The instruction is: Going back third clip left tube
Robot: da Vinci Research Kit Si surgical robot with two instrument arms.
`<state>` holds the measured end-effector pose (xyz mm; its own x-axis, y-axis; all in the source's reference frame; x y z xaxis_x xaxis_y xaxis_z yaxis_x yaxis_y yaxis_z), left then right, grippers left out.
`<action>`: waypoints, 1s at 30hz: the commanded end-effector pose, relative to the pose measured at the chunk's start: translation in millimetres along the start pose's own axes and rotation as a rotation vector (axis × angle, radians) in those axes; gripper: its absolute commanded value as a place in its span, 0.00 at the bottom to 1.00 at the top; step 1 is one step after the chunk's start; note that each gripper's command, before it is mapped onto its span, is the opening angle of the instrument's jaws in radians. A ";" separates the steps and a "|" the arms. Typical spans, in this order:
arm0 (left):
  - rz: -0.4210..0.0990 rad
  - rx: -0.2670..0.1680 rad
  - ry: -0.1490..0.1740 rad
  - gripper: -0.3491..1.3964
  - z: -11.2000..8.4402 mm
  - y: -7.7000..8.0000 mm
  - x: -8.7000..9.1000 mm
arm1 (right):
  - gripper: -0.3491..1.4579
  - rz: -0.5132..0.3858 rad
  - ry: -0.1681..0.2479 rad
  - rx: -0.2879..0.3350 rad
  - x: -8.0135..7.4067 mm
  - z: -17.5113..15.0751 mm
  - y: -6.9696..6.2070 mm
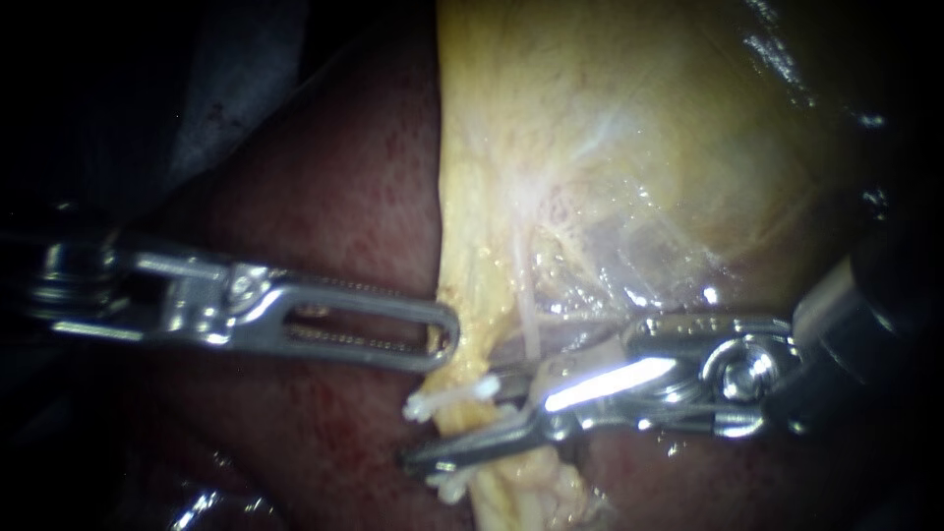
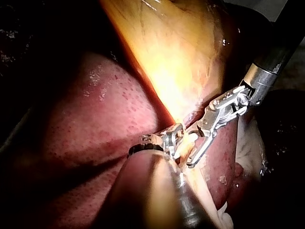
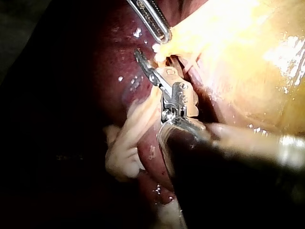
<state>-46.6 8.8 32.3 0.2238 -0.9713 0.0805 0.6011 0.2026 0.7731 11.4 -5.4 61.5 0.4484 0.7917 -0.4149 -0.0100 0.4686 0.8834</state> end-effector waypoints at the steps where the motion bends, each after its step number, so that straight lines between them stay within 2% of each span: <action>1: 0.000 0.001 0.000 0.00 0.0 0.0 0.0 | 0.47 0.000 0.003 -0.003 0.3 -0.3 -0.1; 5: 0.000 0.001 0.000 0.00 0.0 0.0 0.0 | 0.46 -0.016 0.016 -0.010 1.8 -2.1 -0.7; 9: 0.000 0.001 0.000 0.00 0.0 0.0 0.0 | 0.46 -0.024 0.008 -0.026 2.7 -4.1 -1.0; 13: 0.000 0.001 0.000 0.00 0.0 0.1 0.0 | 0.46 -0.041 -0.012 -0.048 2.4 -5.7 -0.8; 21: 0.000 0.000 0.000 0.00 0.1 0.3 -0.1 | 0.46 -0.054 -0.022 -0.078 1.6 -9.2 -0.4; 30: 0.001 0.000 0.000 0.00 0.2 0.6 -0.1 | 0.46 -0.068 0.007 -0.107 2.8 -15.5 -1.2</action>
<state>-46.5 9.0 32.9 0.2244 -0.9711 0.0812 0.6013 0.2035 0.7727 -1.9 2.9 55.5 0.4413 0.7583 -0.4799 -0.0791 0.5656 0.8209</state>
